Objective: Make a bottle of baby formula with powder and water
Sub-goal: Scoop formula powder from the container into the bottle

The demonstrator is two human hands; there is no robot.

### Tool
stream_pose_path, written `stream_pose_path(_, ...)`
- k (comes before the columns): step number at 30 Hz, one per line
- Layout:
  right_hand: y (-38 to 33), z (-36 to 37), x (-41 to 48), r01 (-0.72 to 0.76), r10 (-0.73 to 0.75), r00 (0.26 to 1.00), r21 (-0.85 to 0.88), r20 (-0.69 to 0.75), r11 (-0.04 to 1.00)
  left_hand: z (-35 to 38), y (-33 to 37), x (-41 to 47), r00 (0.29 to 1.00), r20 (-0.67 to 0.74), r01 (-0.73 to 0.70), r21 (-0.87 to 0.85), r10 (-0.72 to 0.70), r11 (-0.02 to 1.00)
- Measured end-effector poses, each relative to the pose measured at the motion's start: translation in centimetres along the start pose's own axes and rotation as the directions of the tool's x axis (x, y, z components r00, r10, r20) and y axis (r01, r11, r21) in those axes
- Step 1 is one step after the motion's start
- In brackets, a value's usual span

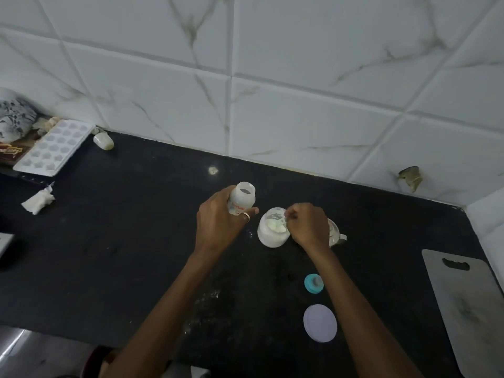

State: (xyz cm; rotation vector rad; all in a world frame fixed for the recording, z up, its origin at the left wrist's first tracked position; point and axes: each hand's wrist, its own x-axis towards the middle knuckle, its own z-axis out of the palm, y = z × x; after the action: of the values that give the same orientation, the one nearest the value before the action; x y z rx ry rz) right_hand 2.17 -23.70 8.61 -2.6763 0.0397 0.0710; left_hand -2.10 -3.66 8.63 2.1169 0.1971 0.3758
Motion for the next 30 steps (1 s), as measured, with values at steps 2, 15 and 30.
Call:
stream_pose_path(2,-0.5,0.4,1.1,0.052,-0.04,0.995,-0.139,0.087,0.989,-0.1,-0.2,-0.2,1.0,0.001,0.011,0.002,-0.011,1.0)
stream_pose_path(15,-1.3,2.5,3.5,0.176,-0.094,0.973,-0.421,0.209,0.89,0.2,-1.2,-0.9,1.0,0.011,-0.011,-0.016,0.011,1.0)
stream_pose_path(30,0.3,1.2,2.0,0.14,-0.134,0.99,-0.212,0.046,0.967,1.3,-1.0,-1.0,0.998,0.056,-0.01,-0.052,0.013,0.999)
